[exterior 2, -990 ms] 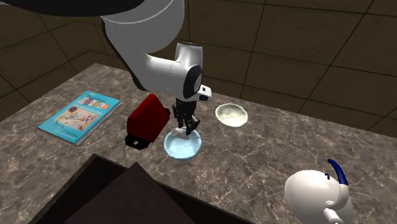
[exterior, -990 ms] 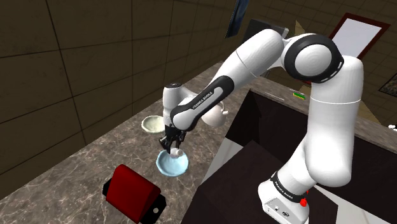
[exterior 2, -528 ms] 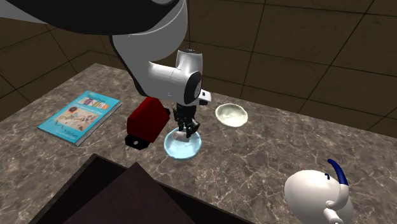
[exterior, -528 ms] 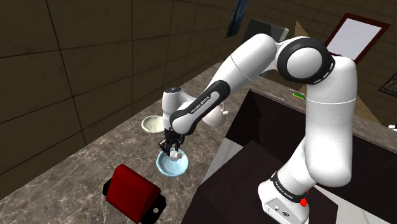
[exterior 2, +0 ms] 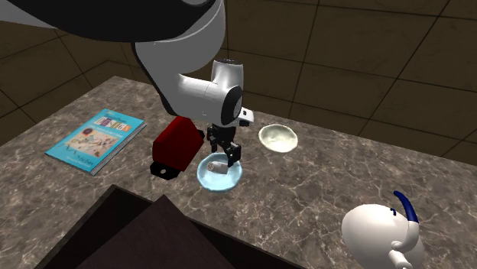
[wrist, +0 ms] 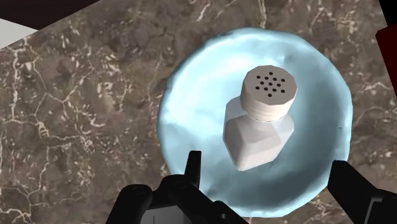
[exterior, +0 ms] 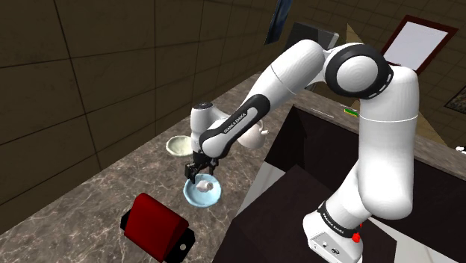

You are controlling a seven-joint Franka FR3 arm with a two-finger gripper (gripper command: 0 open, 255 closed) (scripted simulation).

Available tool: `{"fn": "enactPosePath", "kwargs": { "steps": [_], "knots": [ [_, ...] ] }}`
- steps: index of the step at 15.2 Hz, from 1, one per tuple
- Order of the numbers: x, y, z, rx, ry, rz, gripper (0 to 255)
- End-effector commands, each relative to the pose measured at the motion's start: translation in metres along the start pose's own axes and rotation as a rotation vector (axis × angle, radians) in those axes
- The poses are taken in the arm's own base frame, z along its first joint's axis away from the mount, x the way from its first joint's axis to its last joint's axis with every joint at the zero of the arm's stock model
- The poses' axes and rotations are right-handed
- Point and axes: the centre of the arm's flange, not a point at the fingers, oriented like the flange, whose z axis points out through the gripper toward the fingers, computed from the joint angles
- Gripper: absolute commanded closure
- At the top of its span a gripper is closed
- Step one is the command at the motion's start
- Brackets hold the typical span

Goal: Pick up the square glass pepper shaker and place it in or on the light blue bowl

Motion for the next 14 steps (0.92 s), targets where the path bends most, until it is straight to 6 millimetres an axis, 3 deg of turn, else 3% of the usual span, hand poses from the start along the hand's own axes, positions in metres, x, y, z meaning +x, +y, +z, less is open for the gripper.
{"fn": "enactPosePath", "kwargs": {
  "steps": [1,2,6,14],
  "knots": [
    [0.000,0.000,0.000,0.000,0.000,0.000,0],
    [0.000,0.000,0.000,0.000,0.000,0.000,0],
    [0.000,0.000,-0.050,0.000,0.000,0.000,0],
    [0.000,0.000,-0.050,0.000,0.000,0.000,0]
  ]
}}
